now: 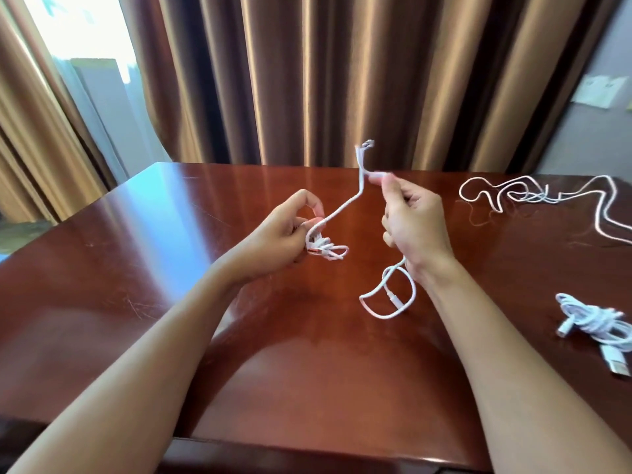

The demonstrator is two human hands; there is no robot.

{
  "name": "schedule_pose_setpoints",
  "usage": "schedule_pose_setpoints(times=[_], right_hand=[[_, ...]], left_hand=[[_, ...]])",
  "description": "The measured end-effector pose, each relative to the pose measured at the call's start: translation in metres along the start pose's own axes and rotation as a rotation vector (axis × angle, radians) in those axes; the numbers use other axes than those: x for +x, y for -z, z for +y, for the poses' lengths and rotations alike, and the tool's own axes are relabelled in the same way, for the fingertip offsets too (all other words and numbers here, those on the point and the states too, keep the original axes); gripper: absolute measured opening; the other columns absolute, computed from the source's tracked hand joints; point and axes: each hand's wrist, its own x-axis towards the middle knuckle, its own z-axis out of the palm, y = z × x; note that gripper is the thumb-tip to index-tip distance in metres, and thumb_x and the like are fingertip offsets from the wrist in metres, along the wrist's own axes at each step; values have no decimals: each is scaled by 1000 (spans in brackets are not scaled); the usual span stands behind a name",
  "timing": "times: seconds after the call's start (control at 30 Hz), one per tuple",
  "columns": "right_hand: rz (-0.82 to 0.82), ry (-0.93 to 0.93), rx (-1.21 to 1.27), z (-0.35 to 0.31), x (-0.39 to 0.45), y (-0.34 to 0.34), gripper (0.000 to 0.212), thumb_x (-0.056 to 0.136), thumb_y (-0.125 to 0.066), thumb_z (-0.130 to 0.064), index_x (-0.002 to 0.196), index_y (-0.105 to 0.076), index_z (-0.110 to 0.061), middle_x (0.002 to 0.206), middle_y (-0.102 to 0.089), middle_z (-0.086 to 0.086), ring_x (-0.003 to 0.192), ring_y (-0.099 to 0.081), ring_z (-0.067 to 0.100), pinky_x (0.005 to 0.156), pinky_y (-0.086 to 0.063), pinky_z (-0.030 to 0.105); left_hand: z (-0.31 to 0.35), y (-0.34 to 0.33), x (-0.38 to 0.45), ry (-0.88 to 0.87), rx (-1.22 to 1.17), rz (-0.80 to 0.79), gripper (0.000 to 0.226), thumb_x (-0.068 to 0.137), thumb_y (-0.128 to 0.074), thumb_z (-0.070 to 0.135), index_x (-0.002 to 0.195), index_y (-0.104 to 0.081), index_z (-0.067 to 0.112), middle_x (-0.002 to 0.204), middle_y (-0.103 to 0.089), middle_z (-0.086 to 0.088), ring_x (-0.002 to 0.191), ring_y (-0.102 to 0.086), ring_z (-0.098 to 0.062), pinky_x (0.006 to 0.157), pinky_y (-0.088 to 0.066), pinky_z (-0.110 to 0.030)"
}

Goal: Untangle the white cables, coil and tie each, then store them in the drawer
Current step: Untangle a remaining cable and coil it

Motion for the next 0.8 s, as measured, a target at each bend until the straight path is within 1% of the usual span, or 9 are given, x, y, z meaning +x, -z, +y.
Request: schedule_pose_setpoints(times=[0.07,0.13,0.3,0.4,0.47,0.6,0.67,0.73,0.8], right_hand=[[-2,39,-313,14,5,3,30,105,-51,-21,127,-71,-17,93,-75,-9,88,-70,6,81,-56,28],[-80,31,-603,23,4,5,30,102,-50,-24,120,-74,-24,119,-74,1,115,-67,24,99,-52,38],[-255,75,-1043,9,-18,-9,30,105,-45,-30,122,-70,-30,119,-70,10,112,-63,39,84,-50,40],[-276,186,-1128,-2,-27,-20,31,107,-41,-29,122,-67,-21,116,-70,10,109,-64,37,80,-48,39],[-284,228,-1157,-4,-31,-24,28,106,-44,-32,123,-62,-19,114,-70,9,107,-65,36,76,-47,39],[-241,336,-1168,-5,-40,-35,68,103,-53,-40,156,-15,-21,110,-69,8,103,-68,33,70,-43,37],[-258,382,-1193,-2,-45,-40,80,101,-56,-40,158,-2,-23,111,-68,7,103,-68,32,69,-44,37],[-277,393,-1122,3,-46,-42,83,97,-62,-33,158,-8,-23,116,-61,5,107,-64,30,76,-49,40],[-302,415,-905,6,-44,-45,74,87,-64,-13,152,-28,-18,120,-51,4,112,-55,27,86,-51,39]], left_hand=[[7,-1,-2,-4,-204,-12,12,106,-41,9,97,-38,15,58,-46,-6,43,-29,-9,39,-28,-19],[10,-1,-3,-29,-388,-18,11,106,-37,8,97,-37,15,55,-43,0,43,-25,-8,40,-24,-17],[12,1,-2,-48,-700,-19,40,91,-33,-16,101,-58,14,56,-31,0,42,-24,-6,40,-25,-13],[13,-2,3,-12,-826,54,53,88,-31,-15,84,-73,17,55,-34,1,40,-25,-4,36,-28,-14],[11,-4,7,45,-849,127,58,93,-26,-16,72,-70,16,55,-35,1,39,-25,-4,34,-28,-15],[9,-7,8,79,-864,181,61,95,-26,-15,94,-77,18,57,-32,0,40,-25,-4,34,-28,-15],[10,-8,8,74,-791,185,66,93,-25,-17,82,-78,21,57,-33,1,40,-25,-4,34,-28,-15],[10,-9,8,89,-737,219,66,91,-23,-19,68,-73,18,55,-33,1,39,-24,-5,34,-26,-16],[10,-10,9,115,-704,275,63,90,-23,-19,66,-69,15,55,-32,0,38,-23,-6,34,-24,-14]])
